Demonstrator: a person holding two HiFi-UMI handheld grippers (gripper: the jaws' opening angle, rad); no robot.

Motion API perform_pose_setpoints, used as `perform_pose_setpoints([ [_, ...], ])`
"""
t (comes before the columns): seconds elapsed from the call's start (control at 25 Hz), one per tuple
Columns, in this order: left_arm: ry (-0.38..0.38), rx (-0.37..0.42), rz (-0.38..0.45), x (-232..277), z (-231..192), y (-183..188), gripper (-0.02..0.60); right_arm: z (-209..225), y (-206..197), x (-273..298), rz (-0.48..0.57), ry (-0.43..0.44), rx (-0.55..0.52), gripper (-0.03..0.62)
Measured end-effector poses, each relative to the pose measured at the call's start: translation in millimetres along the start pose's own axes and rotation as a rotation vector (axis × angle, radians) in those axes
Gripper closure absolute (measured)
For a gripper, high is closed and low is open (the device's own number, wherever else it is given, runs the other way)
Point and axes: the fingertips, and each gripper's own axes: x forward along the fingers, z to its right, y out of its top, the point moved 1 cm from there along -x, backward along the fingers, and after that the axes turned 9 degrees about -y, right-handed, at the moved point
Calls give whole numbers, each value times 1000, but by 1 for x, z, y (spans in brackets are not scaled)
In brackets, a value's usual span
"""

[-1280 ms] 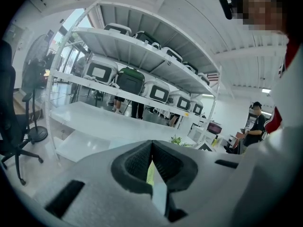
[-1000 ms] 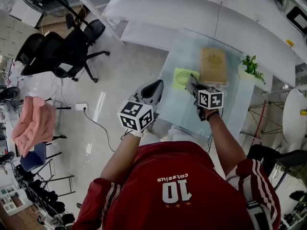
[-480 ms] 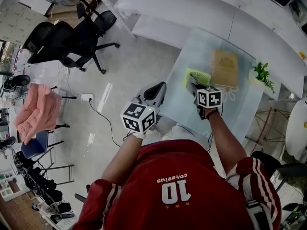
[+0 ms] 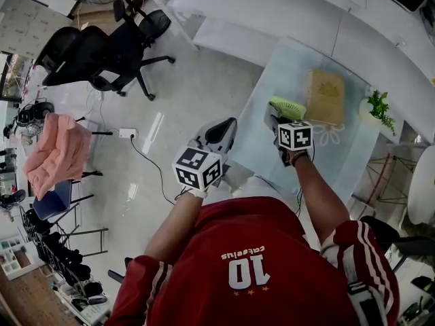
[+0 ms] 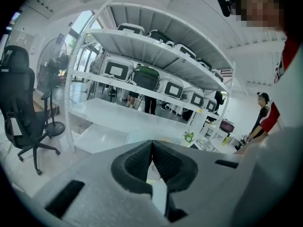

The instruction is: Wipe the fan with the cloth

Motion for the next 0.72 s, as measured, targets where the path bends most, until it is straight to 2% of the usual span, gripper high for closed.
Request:
perform_pose_setpoints([
  [0.72, -48, 3, -33, 25, 1, -3, 581, 23, -3, -5, 14, -47, 75, 574],
])
